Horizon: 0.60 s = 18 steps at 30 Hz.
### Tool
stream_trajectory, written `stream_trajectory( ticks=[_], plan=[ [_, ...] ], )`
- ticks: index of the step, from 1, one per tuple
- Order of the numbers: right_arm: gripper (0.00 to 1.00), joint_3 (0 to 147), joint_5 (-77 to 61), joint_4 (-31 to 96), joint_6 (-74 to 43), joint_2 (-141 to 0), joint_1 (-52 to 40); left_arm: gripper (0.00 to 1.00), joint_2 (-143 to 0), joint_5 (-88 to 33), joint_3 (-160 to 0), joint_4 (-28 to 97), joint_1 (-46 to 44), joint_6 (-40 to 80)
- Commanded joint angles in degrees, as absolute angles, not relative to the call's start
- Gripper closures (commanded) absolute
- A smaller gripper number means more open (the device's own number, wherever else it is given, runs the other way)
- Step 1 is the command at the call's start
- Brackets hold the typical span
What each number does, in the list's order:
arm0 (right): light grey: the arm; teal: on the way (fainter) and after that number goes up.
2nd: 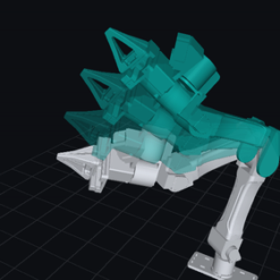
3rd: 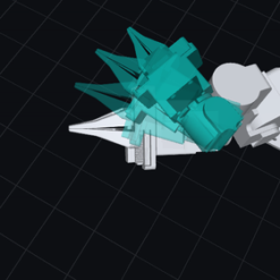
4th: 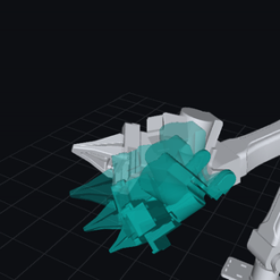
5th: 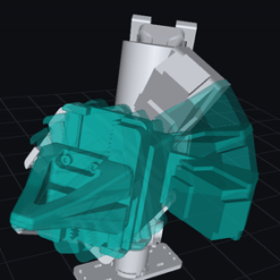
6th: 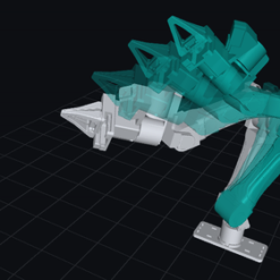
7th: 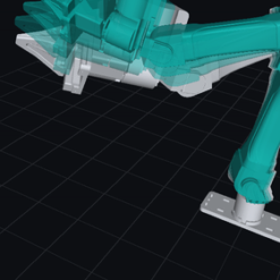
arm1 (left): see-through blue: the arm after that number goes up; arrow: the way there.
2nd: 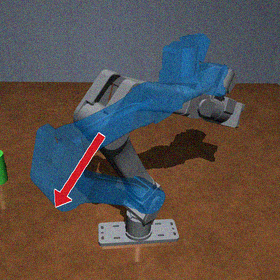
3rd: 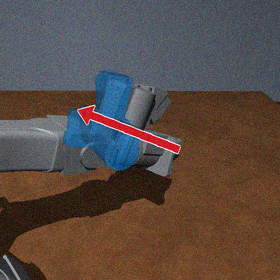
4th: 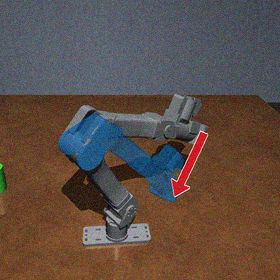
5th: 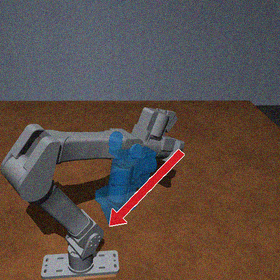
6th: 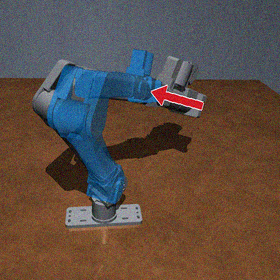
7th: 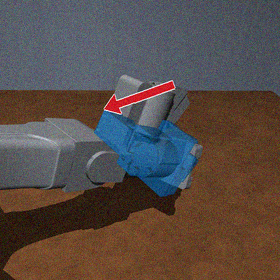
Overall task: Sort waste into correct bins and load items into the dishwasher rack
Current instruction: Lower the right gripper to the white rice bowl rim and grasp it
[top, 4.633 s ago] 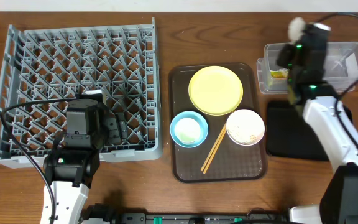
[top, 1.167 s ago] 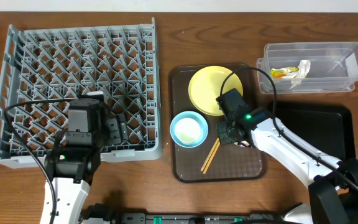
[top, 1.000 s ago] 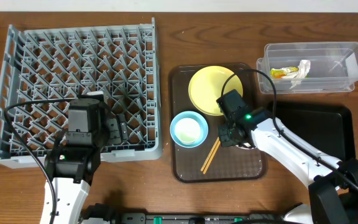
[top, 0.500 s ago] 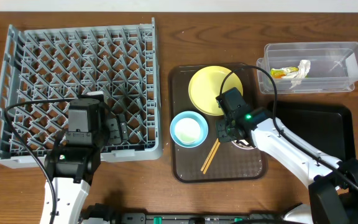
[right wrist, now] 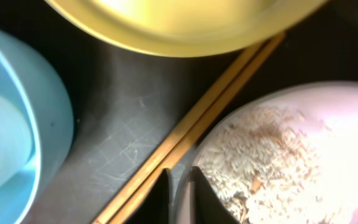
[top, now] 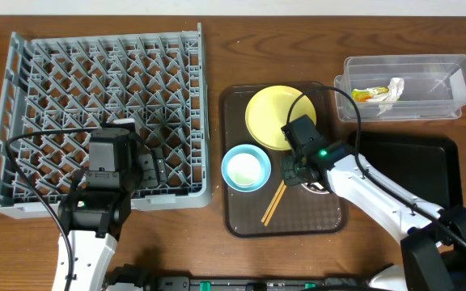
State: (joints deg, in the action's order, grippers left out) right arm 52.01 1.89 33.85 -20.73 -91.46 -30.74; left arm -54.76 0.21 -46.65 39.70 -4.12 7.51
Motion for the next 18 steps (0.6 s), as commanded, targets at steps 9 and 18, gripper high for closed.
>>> stream_trajectory(
  ticks=[9,18],
  plan=[
    [0.6,51.68,3.18,33.82,-24.43,-91.5,-31.2,0.14,-54.98,0.49,-47.48,39.83,-3.81,7.79],
    [0.77,51.68,2.76,33.93,-24.4,-91.5,-31.2,0.14,-54.98,0.49,-47.48,39.86,-3.81,7.79]
  ],
)
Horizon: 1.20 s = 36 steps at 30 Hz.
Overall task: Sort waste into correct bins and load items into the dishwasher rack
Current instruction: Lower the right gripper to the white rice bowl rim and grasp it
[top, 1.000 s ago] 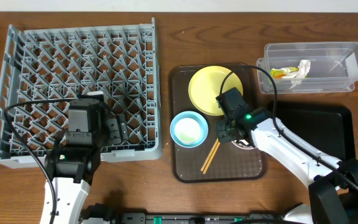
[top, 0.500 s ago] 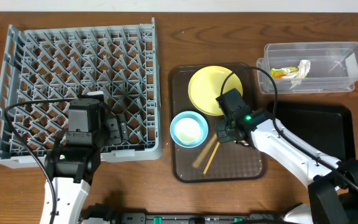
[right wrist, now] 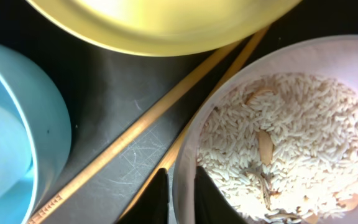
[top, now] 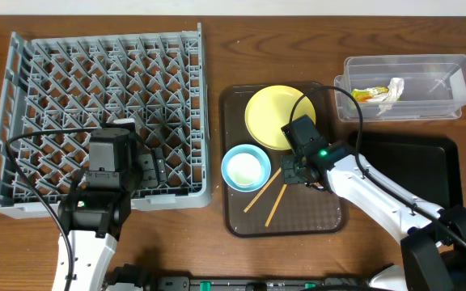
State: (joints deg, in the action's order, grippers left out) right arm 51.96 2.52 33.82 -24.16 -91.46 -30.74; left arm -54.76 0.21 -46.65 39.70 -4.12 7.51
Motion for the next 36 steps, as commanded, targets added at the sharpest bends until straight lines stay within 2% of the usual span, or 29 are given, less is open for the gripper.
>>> stream_trajectory(
  ticks=[1,6,11,17,22,24,36],
  plan=[
    [0.69,51.7,2.76,33.93,-24.4,-91.5,-31.2,0.14,-54.98,0.49,-47.48,39.86,-3.81,7.79],
    [0.66,51.68,3.03,33.8,-24.4,-91.5,-31.16,0.14,-54.98,0.49,-47.48,39.86,-3.81,7.79],
    [0.84,51.68,3.2,33.91,-24.4,-91.5,-31.16,0.14,-54.98,0.49,-47.48,39.86,-3.81,7.79],
    [0.85,50.96,3.2,34.02,-24.43,-91.53,-31.16,0.14,-54.98,0.49,-47.48,39.86,-3.81,7.79],
    [0.92,50.83,3.2,33.74,-24.43,-91.5,-31.16,0.14,-54.98,0.49,-47.48,39.86,-3.81,7.79],
    [0.99,50.83,3.2,33.65,-24.43,-91.5,-31.16,0.14,-54.98,0.49,-47.48,39.86,-3.81,7.79],
    [0.99,52.9,1.65,32.99,-24.4,-89.8,-31.14,0.14,-54.98,0.49,-47.48,39.86,-3.81,7.79]
  ],
)
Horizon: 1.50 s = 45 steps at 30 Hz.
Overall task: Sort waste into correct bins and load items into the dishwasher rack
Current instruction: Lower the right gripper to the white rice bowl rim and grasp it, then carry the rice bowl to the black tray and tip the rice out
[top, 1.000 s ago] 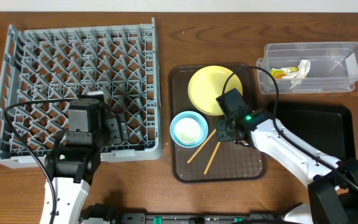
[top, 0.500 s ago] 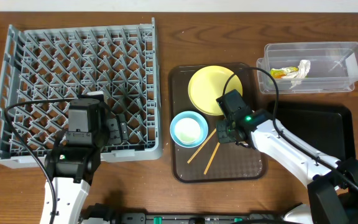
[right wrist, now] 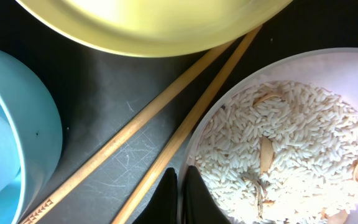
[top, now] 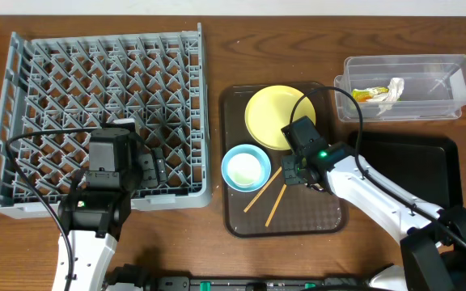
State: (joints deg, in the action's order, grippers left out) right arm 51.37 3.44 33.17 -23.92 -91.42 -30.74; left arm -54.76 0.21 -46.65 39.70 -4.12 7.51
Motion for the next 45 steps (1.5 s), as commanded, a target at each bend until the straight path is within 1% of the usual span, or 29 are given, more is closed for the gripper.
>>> stream_trajectory(
  ticks=[1,6,10,13,17,18,22,25,26,30,34,38,45],
  plan=[
    [0.99,53.56,1.65,32.99,-24.4,-88.88,-31.05,0.14,-54.98,0.49,-47.48,39.86,-3.81,7.79],
    [0.99,55.83,0.89,33.01,-24.4,-82.61,-28.27,0.14,-54.98,0.49,-47.48,39.86,-3.81,7.79],
    [0.99,55.86,-4.86,34.26,-24.36,-77.41,-22.52,0.14,-54.98,0.49,-47.48,39.83,-3.81,7.79],
    [0.99,55.86,-11.73,36.51,-22.74,-74.87,-16.32,0.14,-54.98,0.49,-47.48,39.83,-3.81,7.79],
    [0.99,55.83,-25.63,37.89,-17.78,-73.82,-7.07,0.14,-54.98,0.49,-47.48,39.81,-3.81,7.79],
    [0.99,55.81,-31.05,39.27,-15.75,-74.0,-2.2,0.14,-54.98,0.49,-47.48,39.83,-3.81,7.79],
    [0.99,55.7,-36.07,42.96,-10.85,-74.67,6.79,0.14,-54.98,0.49,-47.48,39.83,-3.81,7.79],
    [0.99,55.7,-42.11,45.41,-4.97,-75.79,13.37,0.14,-54.98,0.49,-47.48,39.83,-3.81,7.79],
    [0.99,55.7,-45.56,46.94,-1.37,-76.93,17.02,0.14,-54.98,0.49,-47.48,39.81,-3.81,7.79],
    [0.99,55.7,-51.86,49.12,5.1,-80.53,22.7,0.14,-54.98,0.49,-47.48,39.81,-3.81,7.79],
    [0.99,55.7,-61.32,49.8,12.36,-85.41,26.96,0.14,-54.98,0.49,-47.48,39.83,-3.81,7.79],
    [0.99,55.7,-67.29,49.74,16.86,-90.7,31.07,0.14,-54.98,0.49,-47.48,39.81,-3.81,7.79],
    [0.99,55.7,-79.77,49.28,18.96,-97.71,36.45,0.14,-54.98,0.49,-47.48,39.81,-3.81,7.79]
  ],
)
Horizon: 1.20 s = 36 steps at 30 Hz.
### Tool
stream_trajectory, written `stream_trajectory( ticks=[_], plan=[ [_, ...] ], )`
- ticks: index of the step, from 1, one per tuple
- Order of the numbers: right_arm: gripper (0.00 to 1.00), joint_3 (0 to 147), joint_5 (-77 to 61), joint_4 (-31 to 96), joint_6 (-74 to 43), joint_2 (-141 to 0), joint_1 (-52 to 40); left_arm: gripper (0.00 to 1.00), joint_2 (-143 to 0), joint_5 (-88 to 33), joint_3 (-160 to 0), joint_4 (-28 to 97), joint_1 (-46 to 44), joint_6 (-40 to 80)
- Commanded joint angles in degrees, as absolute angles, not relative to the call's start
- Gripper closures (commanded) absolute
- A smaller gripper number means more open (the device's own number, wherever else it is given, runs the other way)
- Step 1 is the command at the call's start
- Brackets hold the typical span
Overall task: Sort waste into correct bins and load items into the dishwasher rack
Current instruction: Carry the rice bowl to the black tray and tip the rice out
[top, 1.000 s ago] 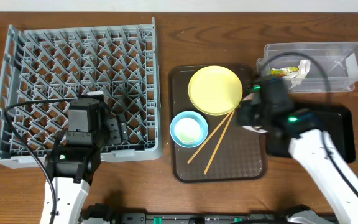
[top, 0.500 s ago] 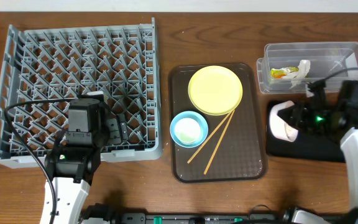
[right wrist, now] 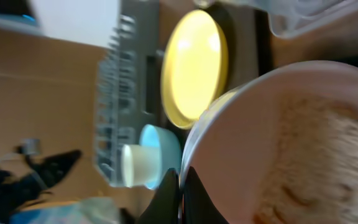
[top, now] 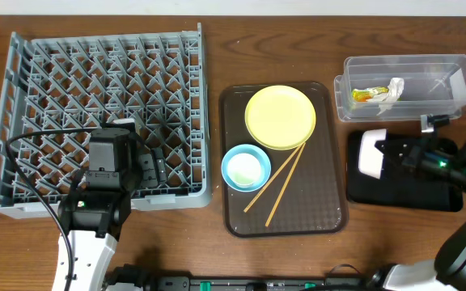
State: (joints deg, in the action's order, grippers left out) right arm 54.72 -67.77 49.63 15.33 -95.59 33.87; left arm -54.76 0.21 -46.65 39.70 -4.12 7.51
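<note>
My right gripper [top: 383,151] [right wrist: 180,186] is shut on the rim of the pink bowl [top: 368,153] [right wrist: 272,137], which holds rice. The bowl is tipped on its side over the left end of the black bin [top: 435,192]. On the brown tray [top: 314,220] lie the yellow plate [top: 280,117] [right wrist: 194,65], the blue bowl [top: 245,168] [right wrist: 146,157] with a white cup in it, and two chopsticks [top: 277,184]. The grey dishwasher rack [top: 103,81] stands at the left. My left gripper [top: 155,166] hangs over its near right part, holding nothing that I can make out.
A clear plastic container [top: 407,87] with wrappers in it stands at the back right, just behind the black bin. The rack's near edge is close to the table's front.
My right gripper, then shut on the bowl's rim on the brown tray, now holds the bowl tipped sideways over the black bin at the right. The left arm has not moved.
The right gripper stood at the rice bowl's rim on the tray beside the paired chopsticks. Then the chopsticks lay spread apart and the fingers straddled the rim. Then they were shut on it. Now the bowl is off the tray, tilted over the black bin.
</note>
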Motion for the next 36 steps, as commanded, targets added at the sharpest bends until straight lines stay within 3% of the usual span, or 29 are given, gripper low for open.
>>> stream_trajectory(
  ticks=[1,5,12,20,26,36],
  plan=[
    [0.99,55.7,-81.25,49.1,18.94,-98.26,37.34,0.14,-54.98,0.49,-47.48,39.81,-3.81,7.79],
    [0.99,55.72,-88.97,48.16,17.96,-100.2,43.13,0.14,-54.98,0.49,-47.48,39.81,-3.81,7.79],
    [0.99,55.72,-89.41,48.03,14.76,-100.42,49.82,0.14,-54.98,0.51,-47.48,39.79,-3.81,7.77],
    [0.99,55.7,-88.62,49.1,14.44,-100.42,46.85,0.14,-54.98,0.49,-47.48,39.79,-3.81,7.79],
    [0.99,55.7,-79.79,50.46,12.88,-100.42,46.13,0.14,-54.98,0.49,-47.48,39.79,-3.81,7.79],
    [0.99,55.72,-80.07,50.35,12.97,-100.42,46.13,0.14,-54.98,0.49,-47.48,39.79,-3.81,7.79]
  ],
)
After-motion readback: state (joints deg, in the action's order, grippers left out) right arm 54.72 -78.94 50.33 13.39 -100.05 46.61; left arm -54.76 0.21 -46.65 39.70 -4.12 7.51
